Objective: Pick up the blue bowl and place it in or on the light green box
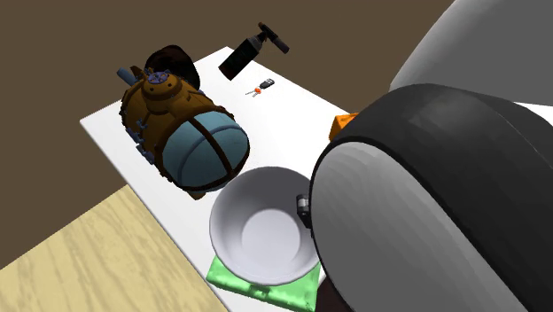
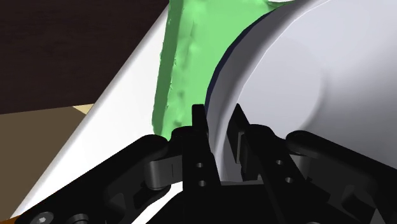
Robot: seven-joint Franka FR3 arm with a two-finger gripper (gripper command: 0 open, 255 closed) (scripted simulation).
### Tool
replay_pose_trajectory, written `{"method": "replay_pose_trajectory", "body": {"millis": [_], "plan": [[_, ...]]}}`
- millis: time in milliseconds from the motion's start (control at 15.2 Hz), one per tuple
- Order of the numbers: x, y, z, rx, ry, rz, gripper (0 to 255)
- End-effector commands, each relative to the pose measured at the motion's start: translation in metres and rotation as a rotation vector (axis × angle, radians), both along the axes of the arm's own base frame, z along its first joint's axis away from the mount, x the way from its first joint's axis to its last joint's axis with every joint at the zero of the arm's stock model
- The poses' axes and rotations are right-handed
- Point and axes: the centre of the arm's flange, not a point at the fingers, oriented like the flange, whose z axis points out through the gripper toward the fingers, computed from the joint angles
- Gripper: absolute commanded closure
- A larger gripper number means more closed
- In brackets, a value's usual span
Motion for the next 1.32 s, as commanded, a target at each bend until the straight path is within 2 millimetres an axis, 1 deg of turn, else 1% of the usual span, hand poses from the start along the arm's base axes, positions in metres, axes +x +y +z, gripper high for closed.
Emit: {"method": "replay_pose_trajectory", "body": {"millis": [0,396,462,792,990,1056,1254], "plan": [[0.000,0.000,-0.004,0.001,-0.001,0.000,255],[0.000,0.000,-0.004,0.001,-0.001,0.000,255],[0.000,0.000,-0.004,0.001,-0.001,0.000,0],[0.000,0.000,-0.004,0.001,-0.001,0.000,0],[0.003,-0.008,0.035,0.001,-0.001,0.000,0],[0.003,-0.010,0.045,0.001,-0.001,0.000,0],[0.003,-0.010,0.045,0.001,-0.001,0.000,0]]}}
